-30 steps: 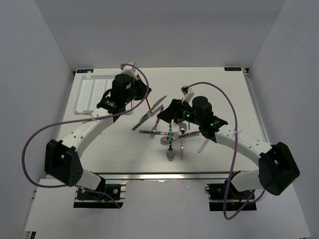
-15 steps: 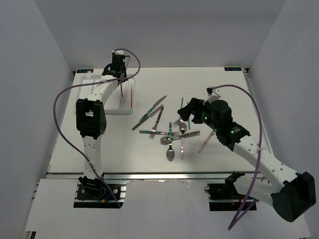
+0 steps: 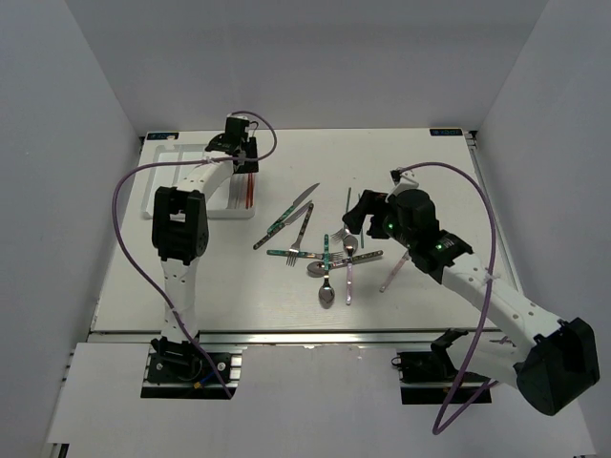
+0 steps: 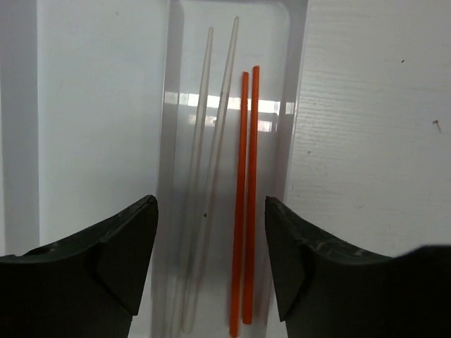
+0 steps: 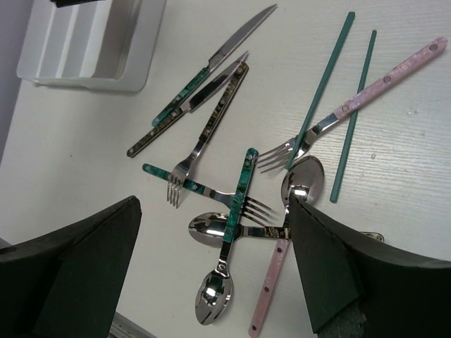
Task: Sort the eating utensils into containers
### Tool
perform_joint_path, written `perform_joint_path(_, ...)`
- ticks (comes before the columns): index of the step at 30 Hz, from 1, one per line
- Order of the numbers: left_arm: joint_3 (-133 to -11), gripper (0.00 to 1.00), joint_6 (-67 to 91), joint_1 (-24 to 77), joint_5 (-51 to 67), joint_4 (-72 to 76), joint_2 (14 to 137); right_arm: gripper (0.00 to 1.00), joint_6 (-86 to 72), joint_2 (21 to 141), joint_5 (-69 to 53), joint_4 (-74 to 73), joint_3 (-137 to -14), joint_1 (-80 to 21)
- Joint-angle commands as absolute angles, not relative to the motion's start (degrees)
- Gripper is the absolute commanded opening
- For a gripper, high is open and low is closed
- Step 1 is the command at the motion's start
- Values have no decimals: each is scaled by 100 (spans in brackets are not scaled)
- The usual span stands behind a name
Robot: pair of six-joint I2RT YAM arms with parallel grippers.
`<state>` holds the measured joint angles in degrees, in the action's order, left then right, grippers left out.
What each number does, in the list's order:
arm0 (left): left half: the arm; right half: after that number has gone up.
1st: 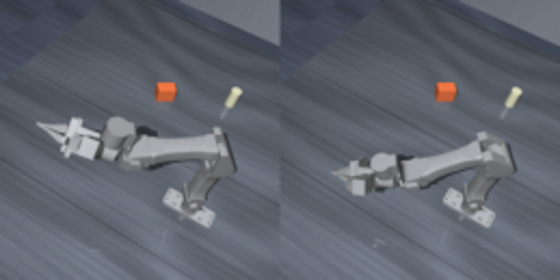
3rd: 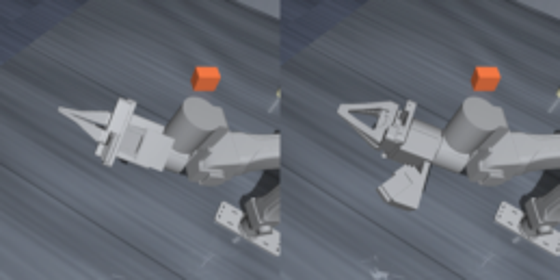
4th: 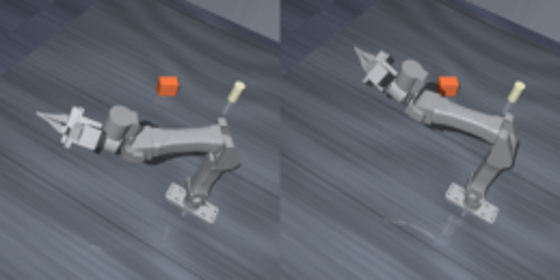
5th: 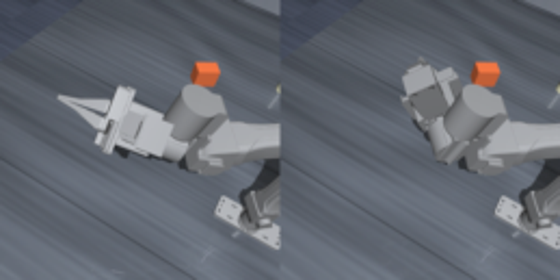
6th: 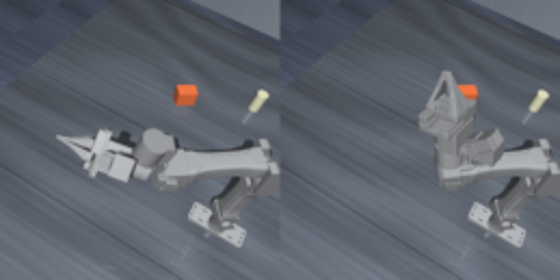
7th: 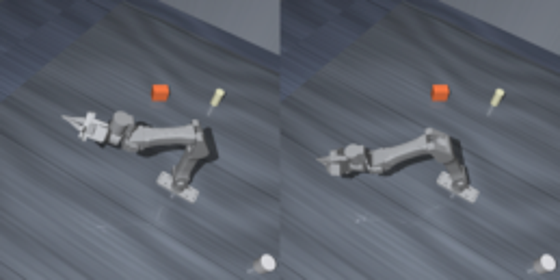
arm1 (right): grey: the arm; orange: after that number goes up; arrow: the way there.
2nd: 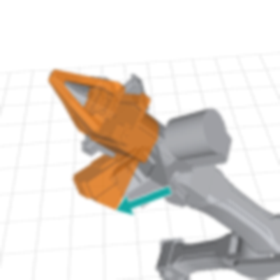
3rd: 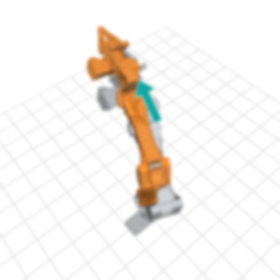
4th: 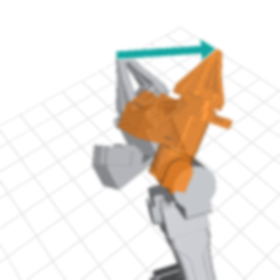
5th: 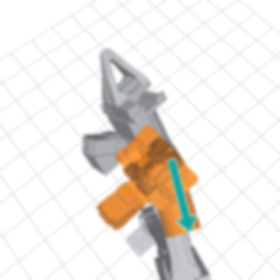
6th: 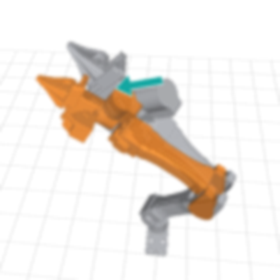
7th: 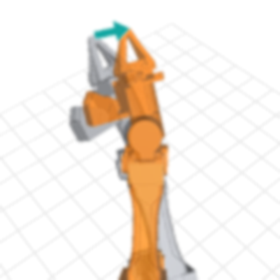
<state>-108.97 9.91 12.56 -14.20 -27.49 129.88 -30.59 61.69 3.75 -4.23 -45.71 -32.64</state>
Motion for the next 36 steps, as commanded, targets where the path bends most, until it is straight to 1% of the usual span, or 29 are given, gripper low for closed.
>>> perform_joint_path(1,-10801,73,1248,1239,-1406,-2777,12130,89,-2900,6547,553,-632,-4991,-3226)
perform_joint_path(2,-10845,80,1300,1248,-1424,-2838,12033,89,-2900,6652,589,-694,-5140,-3226)
perform_joint_path(3,-10898,89,1379,1239,-1459,-3004,11858,89,-2900,6845,650,-773,-5220,-3217)
perform_joint_path(4,-10985,90,1441,1248,-1555,-3128,11769,89,-2900,6925,685,-878,-5290,-3217)
perform_joint_path(6,-11162,95,1625,1239,-1608,-3453,11446,89,-2900,7179,851,-905,-5457,-3208)
perform_joint_path(8,-11189,96,1862,1248,-1800,-3838,11102,89,-2830,7460,975,-1097,-5659,-3156)
perform_joint_path(9,-11084,96,2072,1239,-1802,-3910,10892,89,-2813,7827,1115,-1220,-5965,-3129)
perform_joint_path(10,-10900,97,2187,1239,-1750,-3920,10298,89,-2778,8022,1221,-1343,-6116,-3094)
perform_joint_path(11,-10620,97,2258,1248,-1505,-3702,9927,84,-2690,8233,1335,-1588,-6274,-3085)
perform_joint_path(12,-9852,98,2354,1257,-1399,-3526,9514,79,-2637,8609,1519,-1687,-6441,-3076)
perform_joint_path(13,-9426,98,2399,1266,-1276,-3333,8666,75,-2585,8787,1599,-1792,-6730,-3067)
perform_joint_path(14,-8987,98,2417,1266,-1161,-3140,8231,64,-2523,8972,1678,-1889,-6872,-3059)
perform_joint_path(15,-8165,98,2417,1274,-977,-2807,7826,58,-2488,9278,1801,-2038,-7012,-3050)
perform_joint_path(16,-7791,98,2373,1283,-897,-2682,7083,48,-2461,9412,1845,-2100,-7249,-3015)
perform_joint_path(18,-7131,98,2199,1283,-809,-2479,6463,41,-2409,9754,1881,-2284,-7444,-2997)
perform_joint_path(19,-6580,98,2093,1292,-826,-2444,6208,40,-2382,9825,1846,-2294,-7497,-2971)
perform_joint_path(20,-6313,98,2022,1292,-887,-2409,5761,40,-2373,9896,1846,-2285,-7506,-2962)
perform_joint_path(22,-5551,98,1934,1283,-1212,-2347,5416,40,-2338,10046,1767,-2338,-7523,-2962)
perform_joint_path(23,-5337,98,1934,1292,-1300,-2294,5414,39,-2329,10089,1741,-2347,-7489,-2962)
perform_joint_path(24,-5170,98,1977,1283,-1327,-2268,5144,40,-2329,10159,1714,-2355,-7453,-2953)
perform_joint_path(26,-4879,98,1986,1283,-1196,-2294,5150,40,-2329,10204,1722,-2356,-7296,-2962)
perform_joint_path(30,-4869,98,2013,1283,-906,-2364,5282,38,-2294,10300,1679,-2215,-7084,-2944)
perform_joint_path(32,-4860,98,2013,1283,-748,-2329,5300,36,-2276,10423,1687,-2197,-7058,-2936)
perform_joint_path(36,-4799,98,2013,1283,-721,-2329,5247,36,-2250,10616,1608,-2136,-7031,-2892)
